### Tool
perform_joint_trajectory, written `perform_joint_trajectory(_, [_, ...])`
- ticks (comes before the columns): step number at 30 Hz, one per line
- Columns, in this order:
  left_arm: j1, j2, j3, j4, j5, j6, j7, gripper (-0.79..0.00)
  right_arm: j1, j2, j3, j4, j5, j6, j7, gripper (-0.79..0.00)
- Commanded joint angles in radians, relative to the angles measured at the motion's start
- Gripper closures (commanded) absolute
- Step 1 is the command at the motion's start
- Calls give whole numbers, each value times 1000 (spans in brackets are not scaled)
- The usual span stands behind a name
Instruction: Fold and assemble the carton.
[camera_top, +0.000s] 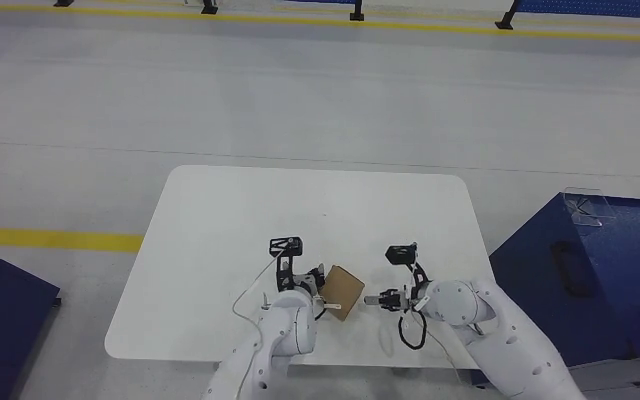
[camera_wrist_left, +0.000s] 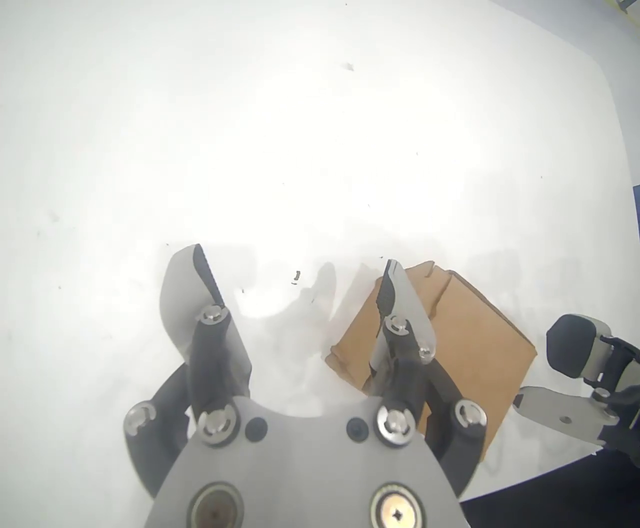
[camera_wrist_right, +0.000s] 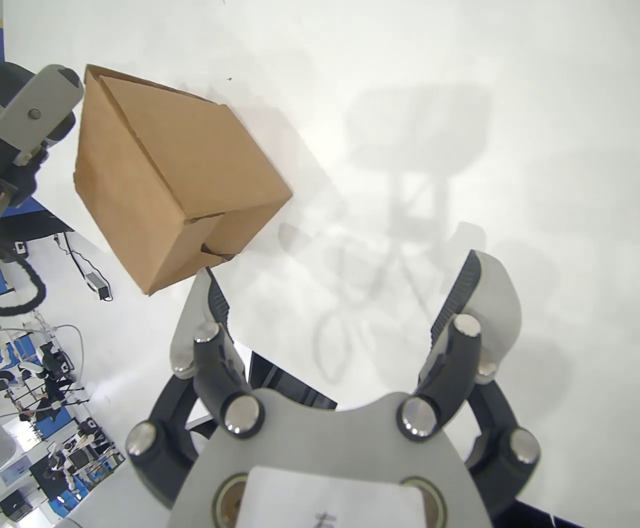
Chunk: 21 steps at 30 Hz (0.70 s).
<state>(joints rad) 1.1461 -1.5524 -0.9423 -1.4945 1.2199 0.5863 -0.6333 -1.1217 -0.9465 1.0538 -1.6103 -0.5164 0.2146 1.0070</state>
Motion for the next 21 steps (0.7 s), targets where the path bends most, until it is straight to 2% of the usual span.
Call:
perform_joint_trajectory(1, [-5, -2, 0, 5, 1, -2, -18, -570, 8, -4, -13, 6, -11, 9, -7, -785])
perform_joint_trajectory(7, [-10, -6, 12, 8, 6, -34, -75, -557, 31, -18, -45, 24, -29, 35, -25, -785])
perform_joint_trajectory(12, [6, -5, 11, -16, 0, -73, -106, -570, 48, -29, -59, 46, -31, 63, -48, -785])
perform_joint_trajectory(15, [20, -3, 4, -33, 3, -83, -111, -548, 55, -34, -58, 54, -15, 71, -61, -785])
perform_joint_trajectory(18, [37, -1, -17, -57, 4, -69, -92, -625, 57, -38, -54, 60, -8, 77, -68, -785])
perform_joint_trajectory(19, [44, -1, -26, -67, 5, -62, -82, -683, 58, -38, -51, 63, -5, 79, -69, -785])
perform_joint_trajectory(21, [61, 0, -52, -106, -8, -36, -49, -683, 58, -39, -44, 71, -7, 87, -69, -785])
